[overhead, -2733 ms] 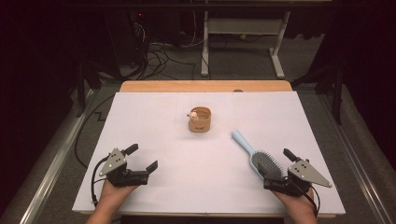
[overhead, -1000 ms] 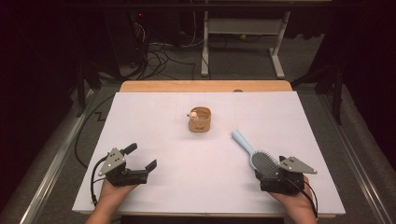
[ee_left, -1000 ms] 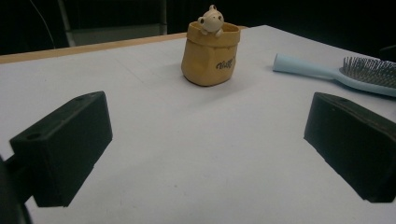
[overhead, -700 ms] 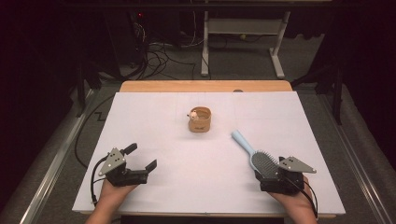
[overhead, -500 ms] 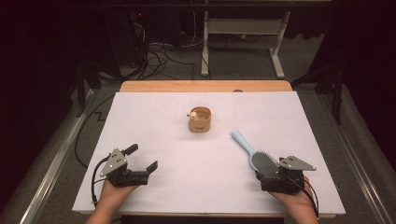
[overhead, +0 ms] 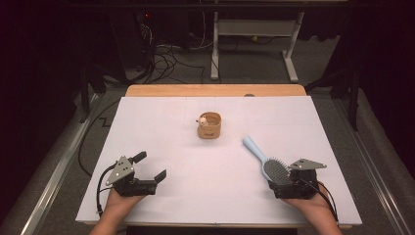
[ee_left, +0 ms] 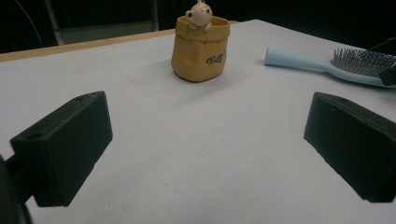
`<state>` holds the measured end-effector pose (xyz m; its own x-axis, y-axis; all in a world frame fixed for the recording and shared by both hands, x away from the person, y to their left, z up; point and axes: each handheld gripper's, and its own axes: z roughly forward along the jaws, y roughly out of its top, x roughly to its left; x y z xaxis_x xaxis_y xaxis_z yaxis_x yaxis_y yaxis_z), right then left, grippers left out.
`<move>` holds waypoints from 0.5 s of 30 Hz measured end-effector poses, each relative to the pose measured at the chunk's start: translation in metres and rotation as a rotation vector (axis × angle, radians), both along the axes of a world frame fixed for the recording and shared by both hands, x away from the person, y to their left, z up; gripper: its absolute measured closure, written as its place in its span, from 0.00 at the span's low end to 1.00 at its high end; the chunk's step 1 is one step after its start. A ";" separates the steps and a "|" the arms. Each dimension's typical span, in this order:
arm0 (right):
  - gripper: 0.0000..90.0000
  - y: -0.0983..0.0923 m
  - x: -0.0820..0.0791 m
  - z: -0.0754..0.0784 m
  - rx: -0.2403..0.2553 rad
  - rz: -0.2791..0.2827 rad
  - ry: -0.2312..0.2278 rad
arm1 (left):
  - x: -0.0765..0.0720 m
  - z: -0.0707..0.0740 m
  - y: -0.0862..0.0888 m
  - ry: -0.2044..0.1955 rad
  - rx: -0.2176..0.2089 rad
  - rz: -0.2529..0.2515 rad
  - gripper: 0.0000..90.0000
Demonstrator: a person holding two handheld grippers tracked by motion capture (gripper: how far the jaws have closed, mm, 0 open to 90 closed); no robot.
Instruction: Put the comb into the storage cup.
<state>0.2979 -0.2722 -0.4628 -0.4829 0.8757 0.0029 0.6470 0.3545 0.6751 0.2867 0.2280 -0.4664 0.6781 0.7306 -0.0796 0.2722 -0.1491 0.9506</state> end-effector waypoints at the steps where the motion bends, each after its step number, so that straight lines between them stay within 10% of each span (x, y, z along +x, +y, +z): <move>1: 0.00 0.000 0.001 0.000 -0.006 0.004 0.008 | 0.000 0.000 0.000 0.000 0.003 -0.002 0.02; 15: 0.02 -0.001 0.012 0.011 -0.093 0.078 0.098 | 0.000 -0.001 -0.002 0.004 0.005 -0.003 0.02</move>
<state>0.3096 -0.2728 -0.4519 -0.5506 0.8344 -0.0265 0.6762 0.4644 0.5719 0.2871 0.2265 -0.4673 0.6803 0.7288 -0.0783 0.2751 -0.1548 0.9489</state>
